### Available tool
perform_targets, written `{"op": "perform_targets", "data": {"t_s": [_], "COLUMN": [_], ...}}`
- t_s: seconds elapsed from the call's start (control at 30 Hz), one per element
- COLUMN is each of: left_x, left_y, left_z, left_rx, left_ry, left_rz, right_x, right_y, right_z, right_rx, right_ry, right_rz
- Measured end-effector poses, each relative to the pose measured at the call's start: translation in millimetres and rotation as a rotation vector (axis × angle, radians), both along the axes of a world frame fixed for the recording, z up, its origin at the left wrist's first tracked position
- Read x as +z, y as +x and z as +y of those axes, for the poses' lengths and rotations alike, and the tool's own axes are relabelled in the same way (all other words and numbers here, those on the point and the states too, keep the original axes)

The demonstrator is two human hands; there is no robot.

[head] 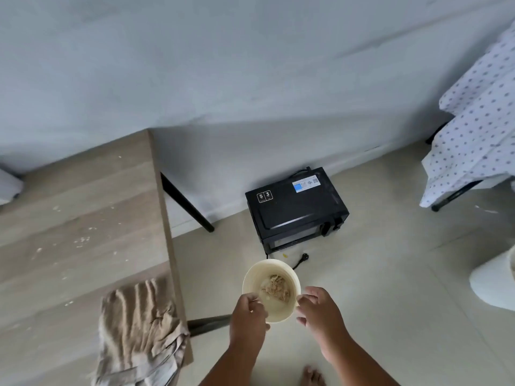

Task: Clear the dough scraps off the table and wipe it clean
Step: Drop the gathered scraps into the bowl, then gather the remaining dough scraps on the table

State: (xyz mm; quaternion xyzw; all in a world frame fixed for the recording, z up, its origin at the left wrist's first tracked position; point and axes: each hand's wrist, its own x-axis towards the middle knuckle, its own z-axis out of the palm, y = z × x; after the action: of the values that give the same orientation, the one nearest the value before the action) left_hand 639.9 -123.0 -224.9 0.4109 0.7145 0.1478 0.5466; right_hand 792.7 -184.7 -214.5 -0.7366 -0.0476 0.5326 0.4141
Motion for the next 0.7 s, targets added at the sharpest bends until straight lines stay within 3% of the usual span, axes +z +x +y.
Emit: {"op": "perform_targets", "data": {"t_s": [0.33,0.7], "left_x": [112.2,170.9], "left_y": [-26.5,-131.6], "left_z": [-41.9,-47.6], "left_rx": [-0.234,-0.037], "left_ry": [0.042,0.201], "left_rz": [-0.02,-0.101], "right_x": [116.4,181.7], "right_y": [-15.5,-88.9], "right_z": [-38.3,-5.7], "right_rx": [0.229,0.564], "right_ry": [0.006,0.133], "right_rz": [-0.1,-0.232]}}
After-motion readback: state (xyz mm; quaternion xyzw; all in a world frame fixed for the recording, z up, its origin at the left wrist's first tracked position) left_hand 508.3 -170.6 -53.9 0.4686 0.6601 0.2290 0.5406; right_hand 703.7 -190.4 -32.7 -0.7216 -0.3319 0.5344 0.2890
